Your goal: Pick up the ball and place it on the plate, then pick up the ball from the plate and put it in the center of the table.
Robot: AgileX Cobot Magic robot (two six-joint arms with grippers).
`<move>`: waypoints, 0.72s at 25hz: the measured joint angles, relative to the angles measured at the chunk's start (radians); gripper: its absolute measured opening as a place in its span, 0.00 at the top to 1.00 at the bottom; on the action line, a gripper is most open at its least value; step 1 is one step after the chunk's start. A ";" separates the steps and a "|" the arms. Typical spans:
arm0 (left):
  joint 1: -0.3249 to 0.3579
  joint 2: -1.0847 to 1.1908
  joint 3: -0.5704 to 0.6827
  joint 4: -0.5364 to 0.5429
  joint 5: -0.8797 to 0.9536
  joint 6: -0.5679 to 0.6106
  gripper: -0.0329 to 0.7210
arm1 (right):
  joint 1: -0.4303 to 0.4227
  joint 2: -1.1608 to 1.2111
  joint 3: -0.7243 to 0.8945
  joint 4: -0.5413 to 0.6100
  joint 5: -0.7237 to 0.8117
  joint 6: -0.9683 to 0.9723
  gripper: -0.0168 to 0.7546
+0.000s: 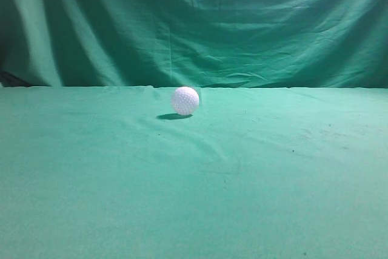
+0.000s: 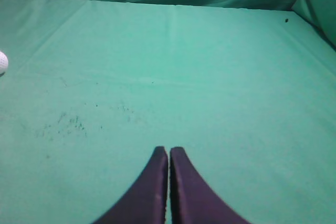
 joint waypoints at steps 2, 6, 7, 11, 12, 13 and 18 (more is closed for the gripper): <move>0.000 0.000 0.000 0.004 0.000 -0.001 0.96 | 0.000 0.000 0.000 0.000 0.000 0.000 0.98; 0.000 0.000 0.000 0.006 0.000 -0.012 0.96 | 0.000 0.000 0.000 0.000 0.000 0.000 0.98; 0.000 0.000 0.000 0.006 0.000 -0.015 0.96 | 0.000 0.000 0.000 0.000 0.000 0.000 0.98; 0.000 0.000 0.000 0.008 0.000 -0.015 0.96 | 0.000 0.000 0.000 0.000 0.000 0.000 0.98; 0.002 0.000 0.000 0.008 0.000 -0.015 0.96 | 0.000 0.000 0.000 0.000 0.000 0.000 0.98; 0.012 0.000 0.000 0.008 0.000 -0.015 0.96 | 0.000 0.000 0.000 0.000 0.000 0.000 0.98; 0.114 0.000 0.000 0.007 0.000 -0.015 0.96 | 0.000 0.000 0.000 0.000 0.000 0.000 0.98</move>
